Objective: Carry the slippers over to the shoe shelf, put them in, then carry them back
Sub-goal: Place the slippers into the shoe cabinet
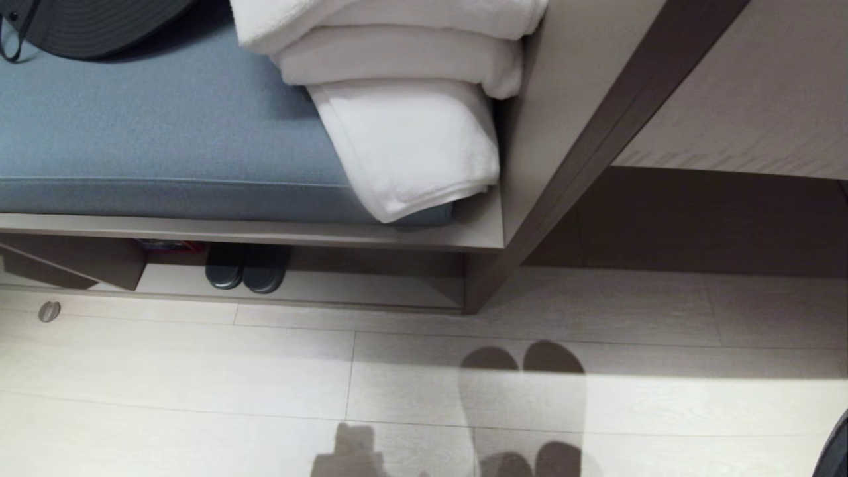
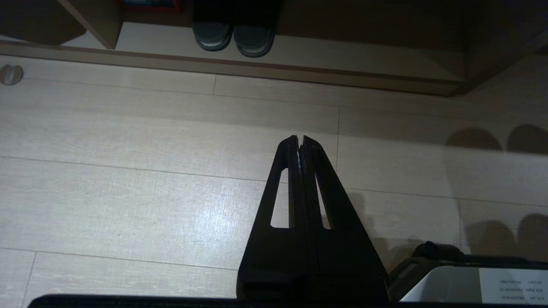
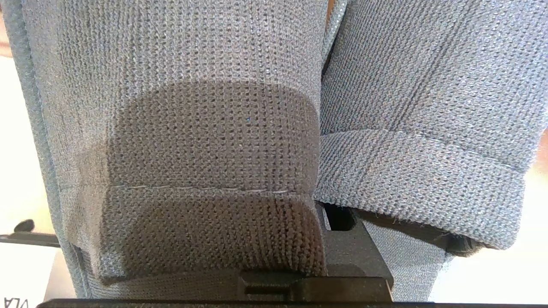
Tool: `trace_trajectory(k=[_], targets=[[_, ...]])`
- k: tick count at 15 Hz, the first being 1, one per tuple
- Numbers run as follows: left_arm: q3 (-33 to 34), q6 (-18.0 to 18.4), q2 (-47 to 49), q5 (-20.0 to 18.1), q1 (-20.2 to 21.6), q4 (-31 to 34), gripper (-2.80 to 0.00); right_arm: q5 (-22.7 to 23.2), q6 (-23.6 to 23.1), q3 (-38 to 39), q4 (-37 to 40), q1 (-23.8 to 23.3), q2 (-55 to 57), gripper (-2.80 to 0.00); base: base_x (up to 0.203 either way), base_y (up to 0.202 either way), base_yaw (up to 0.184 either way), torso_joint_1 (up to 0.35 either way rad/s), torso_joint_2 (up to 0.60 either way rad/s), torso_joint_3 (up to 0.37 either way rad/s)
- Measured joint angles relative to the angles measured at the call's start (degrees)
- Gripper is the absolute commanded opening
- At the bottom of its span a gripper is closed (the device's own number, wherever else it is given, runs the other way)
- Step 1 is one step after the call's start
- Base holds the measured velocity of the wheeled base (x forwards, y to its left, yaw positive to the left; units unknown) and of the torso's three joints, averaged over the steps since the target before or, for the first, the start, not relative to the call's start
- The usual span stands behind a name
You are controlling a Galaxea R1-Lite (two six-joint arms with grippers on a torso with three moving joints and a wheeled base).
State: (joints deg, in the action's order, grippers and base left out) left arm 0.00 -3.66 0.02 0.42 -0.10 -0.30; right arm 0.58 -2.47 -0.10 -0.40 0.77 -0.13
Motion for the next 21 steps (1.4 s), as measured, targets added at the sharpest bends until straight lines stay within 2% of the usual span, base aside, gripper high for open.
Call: trace_trajectory(k=[21], targets=[[0.00, 0.19, 0.00, -0.02, 0.00, -0.08, -2.80, 0.02, 0.06, 0.00, 0.10, 0.00, 0.04, -2.80, 0.000, 0.000, 0.000, 0.002, 0.00, 0.202]])
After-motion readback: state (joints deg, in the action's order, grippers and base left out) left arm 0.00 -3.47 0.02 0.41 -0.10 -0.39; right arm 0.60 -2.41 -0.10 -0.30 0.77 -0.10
